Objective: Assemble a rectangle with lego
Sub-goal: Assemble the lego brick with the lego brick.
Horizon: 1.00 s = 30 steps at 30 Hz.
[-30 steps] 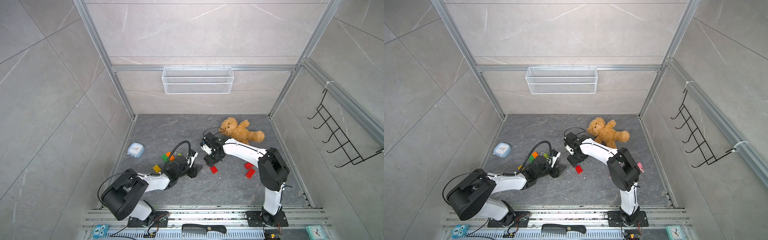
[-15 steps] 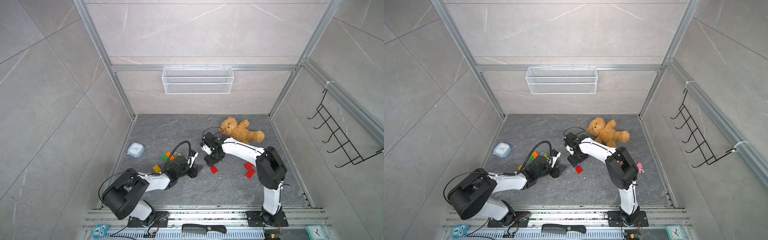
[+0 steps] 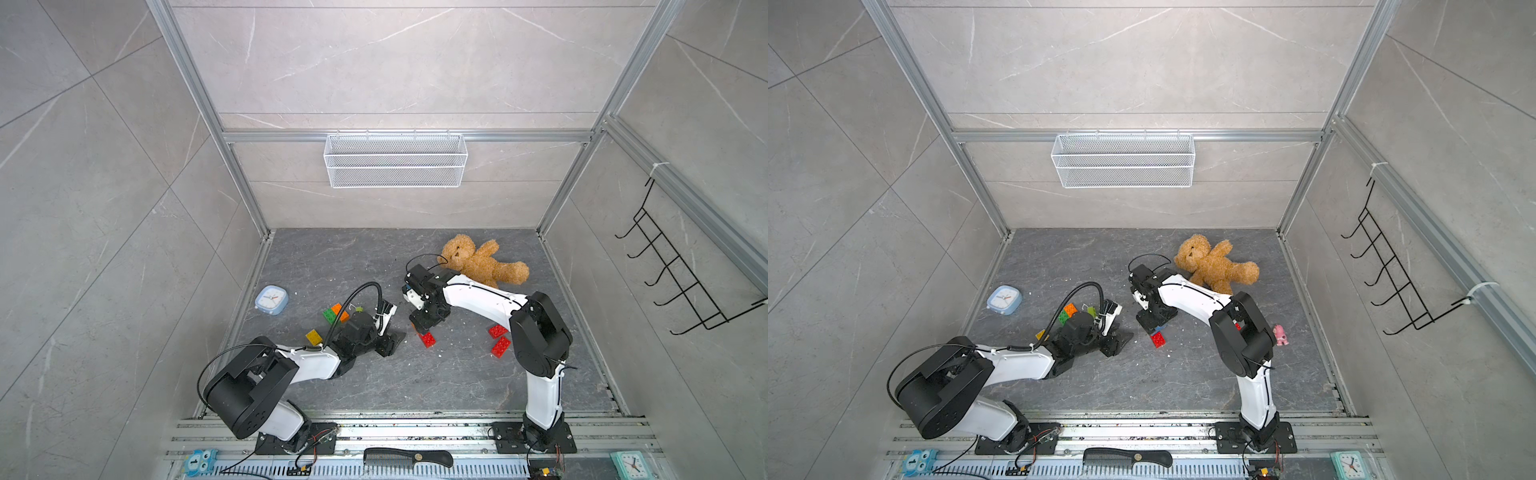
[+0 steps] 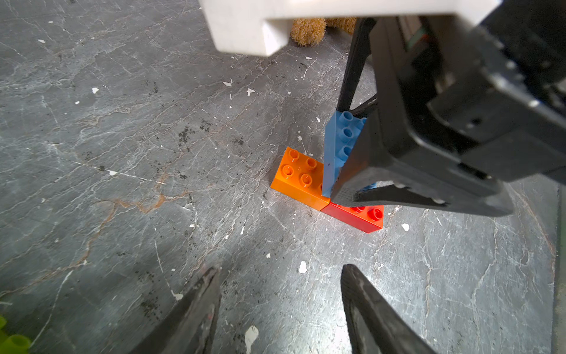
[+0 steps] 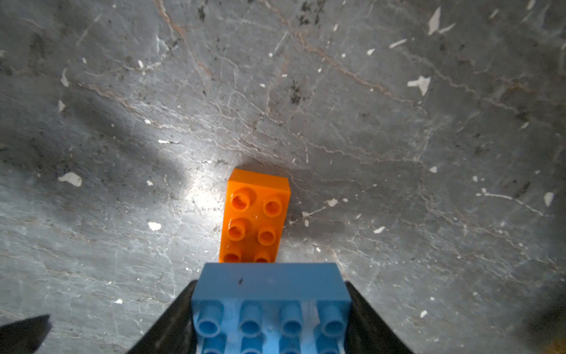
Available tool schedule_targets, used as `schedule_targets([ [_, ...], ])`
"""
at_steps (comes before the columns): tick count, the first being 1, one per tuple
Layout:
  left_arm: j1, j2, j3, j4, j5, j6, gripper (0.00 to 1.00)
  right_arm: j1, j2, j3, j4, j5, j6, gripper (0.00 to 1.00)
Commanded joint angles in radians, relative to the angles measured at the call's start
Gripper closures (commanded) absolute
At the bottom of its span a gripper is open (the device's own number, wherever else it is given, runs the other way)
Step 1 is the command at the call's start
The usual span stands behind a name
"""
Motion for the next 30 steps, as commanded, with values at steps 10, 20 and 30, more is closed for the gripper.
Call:
schedule_targets([
  [10,0.006,0.017,0.006,0.037,0.016,0.024,0.35,-0.006,0.033,0.025,-0.031,-0.005,-0.019,0.74],
  [20,0.006,0.019,0.005,0.038,0.015,0.025,0.35,-0.009,0.040,0.031,-0.034,-0.004,-0.017,0.76],
  [30,0.006,0.020,0.004,0.042,0.017,0.024,0.35,-0.010,0.046,0.041,-0.034,-0.011,-0.017,0.77],
])
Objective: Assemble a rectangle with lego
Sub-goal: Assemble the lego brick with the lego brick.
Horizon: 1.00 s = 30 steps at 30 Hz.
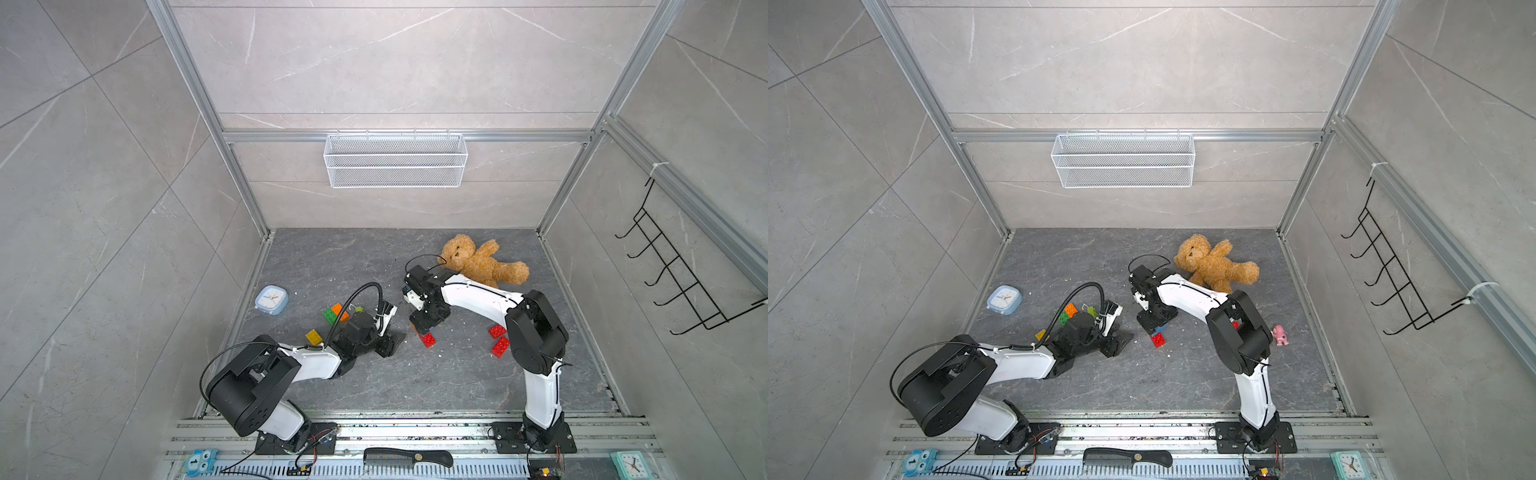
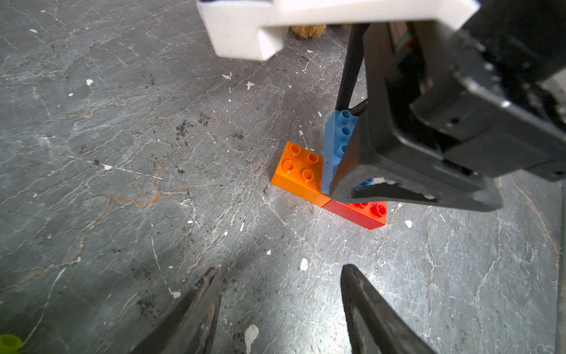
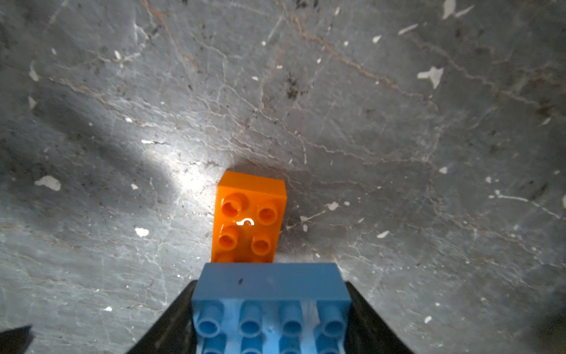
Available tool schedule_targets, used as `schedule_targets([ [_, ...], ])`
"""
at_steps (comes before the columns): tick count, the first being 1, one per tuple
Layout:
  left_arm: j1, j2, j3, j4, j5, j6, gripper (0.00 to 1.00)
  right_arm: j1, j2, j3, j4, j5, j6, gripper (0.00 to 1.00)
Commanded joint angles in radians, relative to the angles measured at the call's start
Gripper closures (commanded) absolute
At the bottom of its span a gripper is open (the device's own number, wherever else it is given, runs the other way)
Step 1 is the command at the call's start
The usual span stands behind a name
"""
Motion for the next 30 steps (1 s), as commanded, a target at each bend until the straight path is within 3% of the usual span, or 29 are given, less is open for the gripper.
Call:
schedule_targets([
  [1,0.006,0.006,0.005,0.039,0.014,0.025,0.35,-0.005,0.017,0.028,-0.023,-0.011,-0.016,0.77],
  [16,0.006,0.006,0.003,0.042,0.014,0.025,0.35,-0.005,0.031,0.026,-0.022,-0.014,-0.011,0.78],
  [30,0.006,0.006,0.001,0.045,0.011,0.025,0.35,-0.009,0.027,-0.053,0.020,-0.010,0.018,0.87],
])
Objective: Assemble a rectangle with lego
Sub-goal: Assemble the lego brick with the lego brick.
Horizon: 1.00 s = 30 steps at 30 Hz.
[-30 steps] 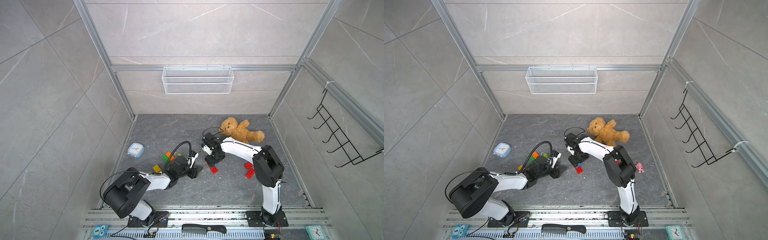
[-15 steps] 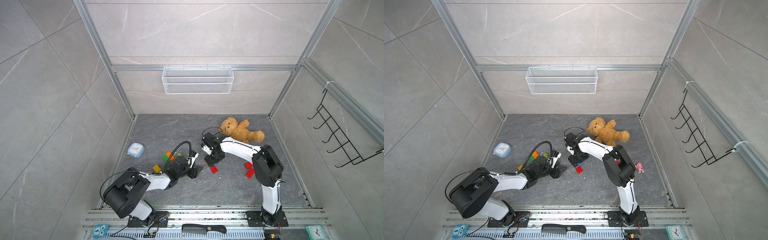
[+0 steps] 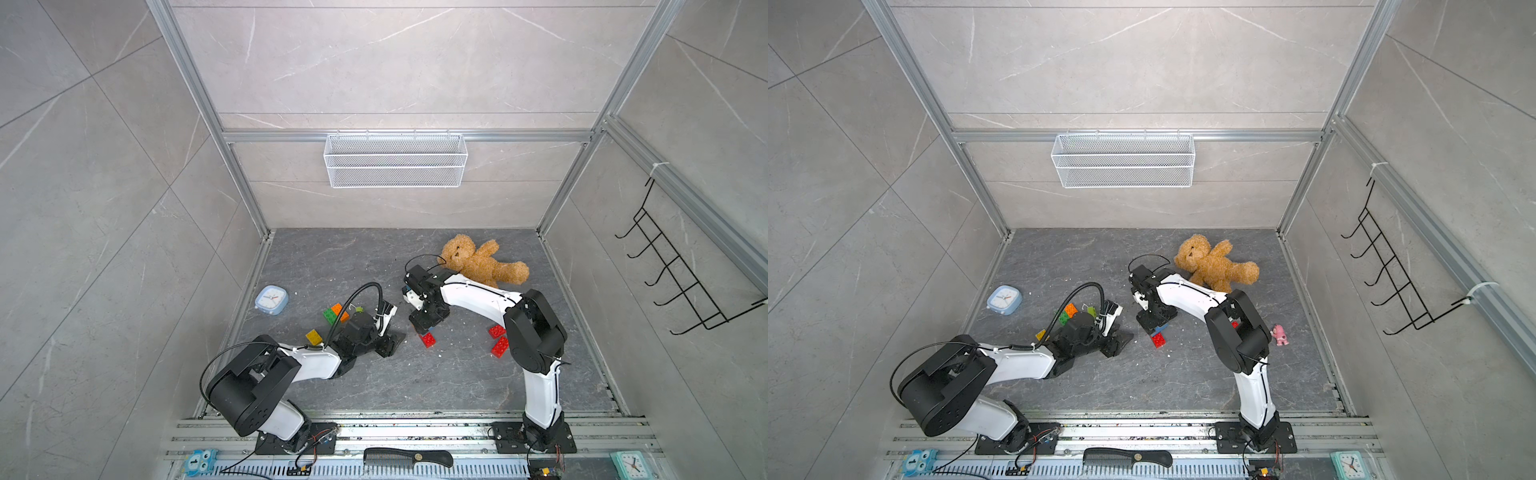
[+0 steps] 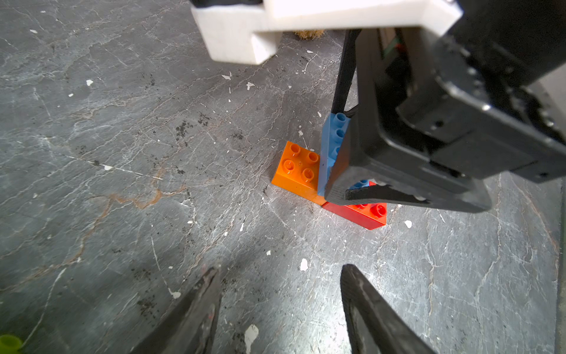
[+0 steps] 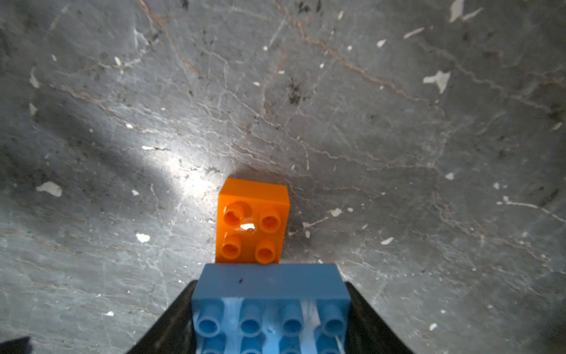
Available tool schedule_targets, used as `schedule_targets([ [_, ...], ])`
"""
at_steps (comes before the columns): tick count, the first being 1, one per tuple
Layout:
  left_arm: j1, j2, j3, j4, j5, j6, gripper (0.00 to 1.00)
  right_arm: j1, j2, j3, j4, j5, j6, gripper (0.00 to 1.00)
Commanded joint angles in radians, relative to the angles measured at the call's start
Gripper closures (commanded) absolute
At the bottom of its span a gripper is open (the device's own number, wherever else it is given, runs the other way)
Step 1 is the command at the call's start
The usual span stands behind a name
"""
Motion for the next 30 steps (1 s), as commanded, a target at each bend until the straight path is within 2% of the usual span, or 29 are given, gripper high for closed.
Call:
schedule_targets([
  [1,0.006,0.006,0.000,0.044,0.010,0.025,0.35,-0.004,0.019,-0.054,0.009,-0.005,0.017,0.88],
  [21,0.006,0.000,0.015,0.017,0.015,0.018,0.37,-0.015,-0.023,-0.194,0.090,-0.006,0.031,1.00],
  [30,0.006,0.001,0.026,0.010,0.021,0.006,0.37,-0.031,0.025,-0.178,0.066,0.001,-0.034,1.00],
])
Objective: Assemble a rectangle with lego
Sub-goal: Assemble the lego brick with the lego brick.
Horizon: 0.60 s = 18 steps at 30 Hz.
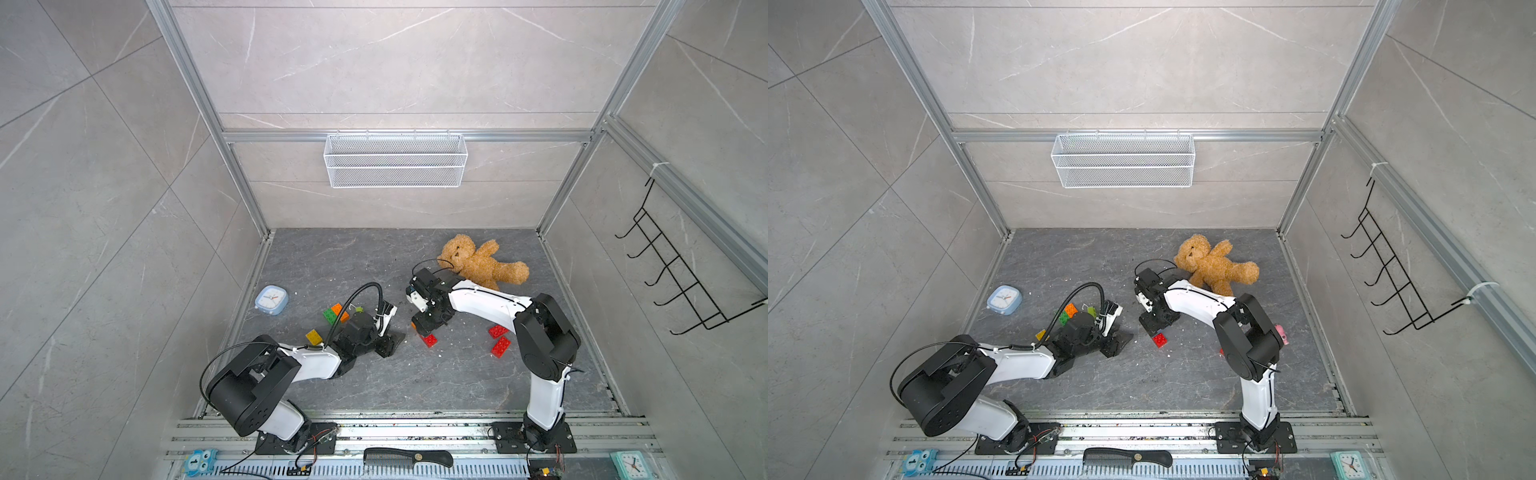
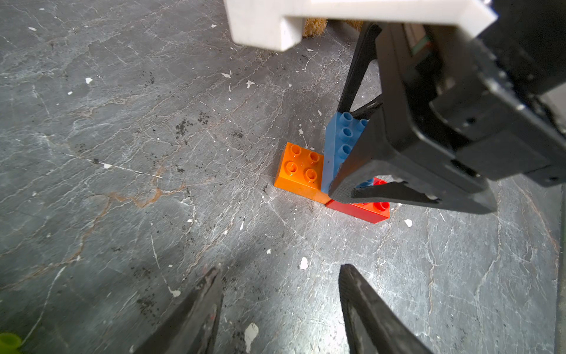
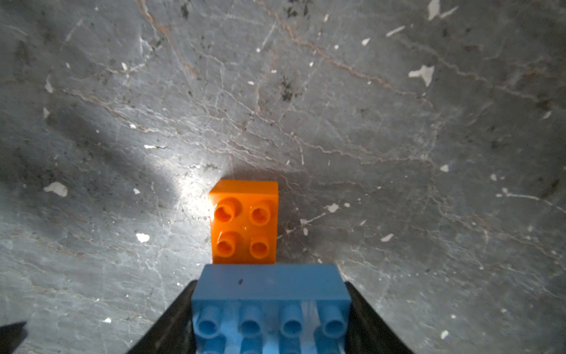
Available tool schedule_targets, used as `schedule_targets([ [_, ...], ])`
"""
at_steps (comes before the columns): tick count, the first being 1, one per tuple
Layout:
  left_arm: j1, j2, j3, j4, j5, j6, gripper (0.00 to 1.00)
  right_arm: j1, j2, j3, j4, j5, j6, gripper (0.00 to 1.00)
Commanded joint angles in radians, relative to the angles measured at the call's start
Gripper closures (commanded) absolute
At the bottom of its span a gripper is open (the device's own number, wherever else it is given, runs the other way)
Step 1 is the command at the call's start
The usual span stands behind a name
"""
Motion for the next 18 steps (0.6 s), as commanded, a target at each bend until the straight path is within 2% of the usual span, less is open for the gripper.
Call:
schedule_targets([
  [1,0.006,0.003,0.030,0.014,0.023,0.007,0.37,-0.019,0.112,-0.043,-0.070,0.017,-0.048,1.00],
  [5,0.006,0.004,0.046,-0.003,0.034,0.012,0.38,-0.018,0.147,-0.043,-0.074,0.020,-0.078,1.00],
  [12,0.006,0.012,0.049,0.001,0.033,0.006,0.38,-0.018,0.119,-0.063,-0.052,-0.021,-0.092,1.00],
  [18,0.006,0.007,0.058,-0.008,0.032,0.004,0.38,-0.017,0.197,-0.034,-0.114,0.037,-0.062,1.00],
])
